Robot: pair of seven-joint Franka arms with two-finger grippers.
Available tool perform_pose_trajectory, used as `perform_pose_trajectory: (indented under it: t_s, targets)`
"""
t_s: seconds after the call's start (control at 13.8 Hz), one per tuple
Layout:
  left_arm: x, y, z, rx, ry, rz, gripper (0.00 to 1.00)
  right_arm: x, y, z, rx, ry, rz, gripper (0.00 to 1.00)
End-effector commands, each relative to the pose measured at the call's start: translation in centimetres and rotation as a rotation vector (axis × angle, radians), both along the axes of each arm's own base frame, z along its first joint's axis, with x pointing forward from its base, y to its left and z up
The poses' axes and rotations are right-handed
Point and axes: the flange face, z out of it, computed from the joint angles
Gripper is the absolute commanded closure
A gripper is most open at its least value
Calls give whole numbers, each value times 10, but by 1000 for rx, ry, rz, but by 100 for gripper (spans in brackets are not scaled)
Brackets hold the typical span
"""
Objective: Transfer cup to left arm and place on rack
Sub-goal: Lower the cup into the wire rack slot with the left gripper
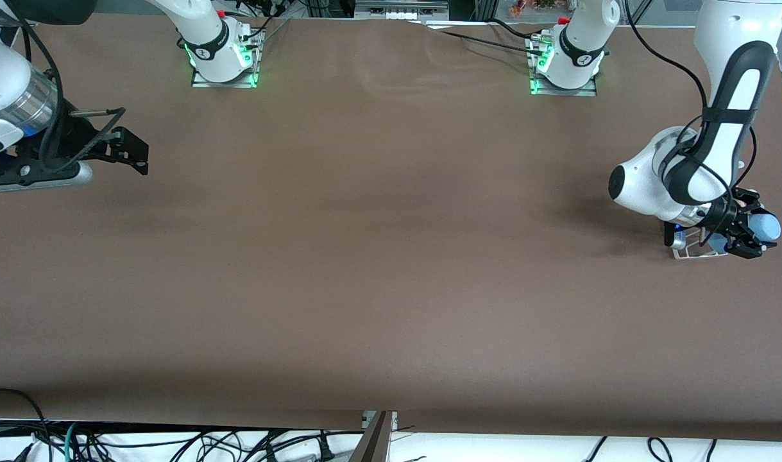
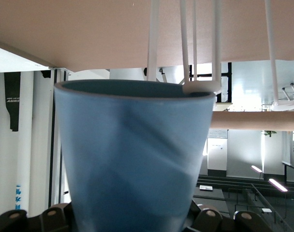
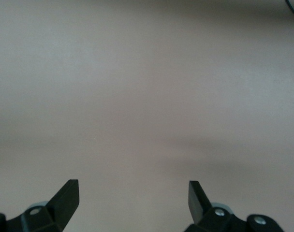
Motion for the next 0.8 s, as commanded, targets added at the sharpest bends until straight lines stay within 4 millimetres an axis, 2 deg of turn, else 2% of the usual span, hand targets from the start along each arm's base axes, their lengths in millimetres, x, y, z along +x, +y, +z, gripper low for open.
perform_pose_trajectory:
  t_s: [0.0, 0.51, 0.58, 0.72]
  targets:
    - [-14, 5, -8, -4, -2, -9, 100, -5, 14, 10, -4, -20, 10, 0]
    - [-6, 10, 23, 27, 50, -6, 100, -1, 7, 10, -38, -38, 21, 0]
    - [0, 11, 31, 28, 54, -2, 100, -2, 8, 10, -36, -38, 22, 0]
    - [4, 11, 32, 24, 71, 4, 100, -2, 8, 10, -36, -38, 19, 0]
